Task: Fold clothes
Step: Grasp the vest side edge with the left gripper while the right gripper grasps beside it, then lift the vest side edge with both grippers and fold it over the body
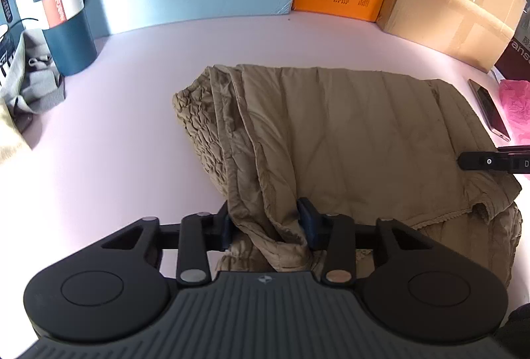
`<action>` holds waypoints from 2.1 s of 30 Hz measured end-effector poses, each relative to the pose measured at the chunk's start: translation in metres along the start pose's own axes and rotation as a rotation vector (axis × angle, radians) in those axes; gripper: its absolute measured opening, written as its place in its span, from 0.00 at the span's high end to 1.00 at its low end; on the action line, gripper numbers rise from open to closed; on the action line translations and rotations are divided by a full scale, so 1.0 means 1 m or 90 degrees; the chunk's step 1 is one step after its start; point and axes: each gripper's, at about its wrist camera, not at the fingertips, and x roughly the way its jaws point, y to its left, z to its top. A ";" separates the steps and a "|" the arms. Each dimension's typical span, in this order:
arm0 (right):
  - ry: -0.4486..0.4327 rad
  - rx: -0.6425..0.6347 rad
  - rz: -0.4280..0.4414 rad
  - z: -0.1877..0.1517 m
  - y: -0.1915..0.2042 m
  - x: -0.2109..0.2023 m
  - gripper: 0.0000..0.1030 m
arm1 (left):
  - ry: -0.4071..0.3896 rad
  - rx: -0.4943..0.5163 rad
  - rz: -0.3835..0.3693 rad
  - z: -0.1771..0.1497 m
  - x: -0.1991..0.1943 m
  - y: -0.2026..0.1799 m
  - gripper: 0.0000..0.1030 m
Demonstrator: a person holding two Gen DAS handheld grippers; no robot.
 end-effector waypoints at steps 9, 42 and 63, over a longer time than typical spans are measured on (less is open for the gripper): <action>-0.051 -0.037 0.034 0.015 0.020 -0.017 0.81 | -0.072 0.027 0.023 0.004 -0.042 -0.011 0.80; -0.059 -0.265 0.319 0.104 0.224 0.032 0.81 | -0.239 -0.121 0.284 -0.035 -0.210 0.062 0.80; -0.020 -0.378 0.444 0.136 0.370 0.100 0.81 | -0.253 -0.209 0.417 -0.035 -0.238 0.140 0.80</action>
